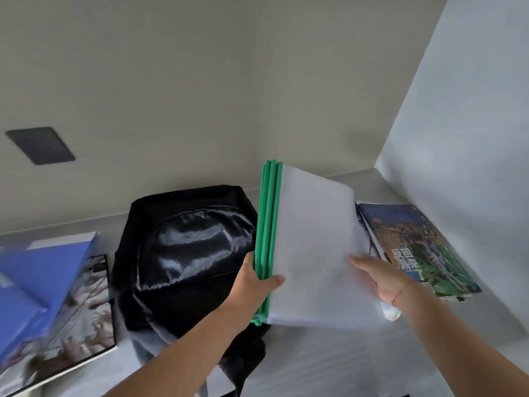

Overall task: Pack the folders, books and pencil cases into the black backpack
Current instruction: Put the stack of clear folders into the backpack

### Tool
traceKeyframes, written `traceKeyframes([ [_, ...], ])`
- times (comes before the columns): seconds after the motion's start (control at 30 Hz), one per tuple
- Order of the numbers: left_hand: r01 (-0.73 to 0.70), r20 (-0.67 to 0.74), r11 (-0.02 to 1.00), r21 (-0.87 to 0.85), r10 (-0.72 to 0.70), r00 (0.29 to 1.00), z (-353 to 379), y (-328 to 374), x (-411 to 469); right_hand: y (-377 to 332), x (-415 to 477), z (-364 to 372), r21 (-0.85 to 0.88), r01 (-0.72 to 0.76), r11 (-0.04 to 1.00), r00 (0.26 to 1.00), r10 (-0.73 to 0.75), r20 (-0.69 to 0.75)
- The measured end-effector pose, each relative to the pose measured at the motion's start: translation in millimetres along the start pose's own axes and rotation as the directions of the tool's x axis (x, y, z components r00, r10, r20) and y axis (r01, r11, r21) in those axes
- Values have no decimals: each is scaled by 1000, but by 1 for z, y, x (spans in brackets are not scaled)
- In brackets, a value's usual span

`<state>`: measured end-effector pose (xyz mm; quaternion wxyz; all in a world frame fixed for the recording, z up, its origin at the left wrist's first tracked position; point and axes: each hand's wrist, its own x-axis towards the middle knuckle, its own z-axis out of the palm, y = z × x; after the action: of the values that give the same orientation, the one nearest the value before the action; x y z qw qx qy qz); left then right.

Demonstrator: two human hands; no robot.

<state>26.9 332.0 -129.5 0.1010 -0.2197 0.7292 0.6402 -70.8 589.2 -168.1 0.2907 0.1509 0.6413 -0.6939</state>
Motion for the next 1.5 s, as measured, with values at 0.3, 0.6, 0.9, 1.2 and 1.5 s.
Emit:
traceKeyframes([
  [0.3, 175, -140, 936, 307, -138, 981, -96, -60, -82, 67, -47, 98, -105, 83, 991, 995, -77, 61],
  [0.6, -83, 2, 180, 980, 411, 911, -194, -86, 2, 109, -84, 94, -192, -133, 972, 976, 163, 145],
  [0.9, -151, 211, -208, 967, 309, 927, -188, -92, 83, 125, -94, 96, -185, -182, 966, 963, 213, 165],
  [1.2, -278, 188, 141, 950, 453, 872, -198, -53, 87, 113, -86, 126, -239, -231, 943, 935, 283, 214],
  [1.5, -270, 119, 247, 931, 493, 862, -193, -42, 74, 99, -69, 153, -434, -275, 858, 900, 389, 197],
])
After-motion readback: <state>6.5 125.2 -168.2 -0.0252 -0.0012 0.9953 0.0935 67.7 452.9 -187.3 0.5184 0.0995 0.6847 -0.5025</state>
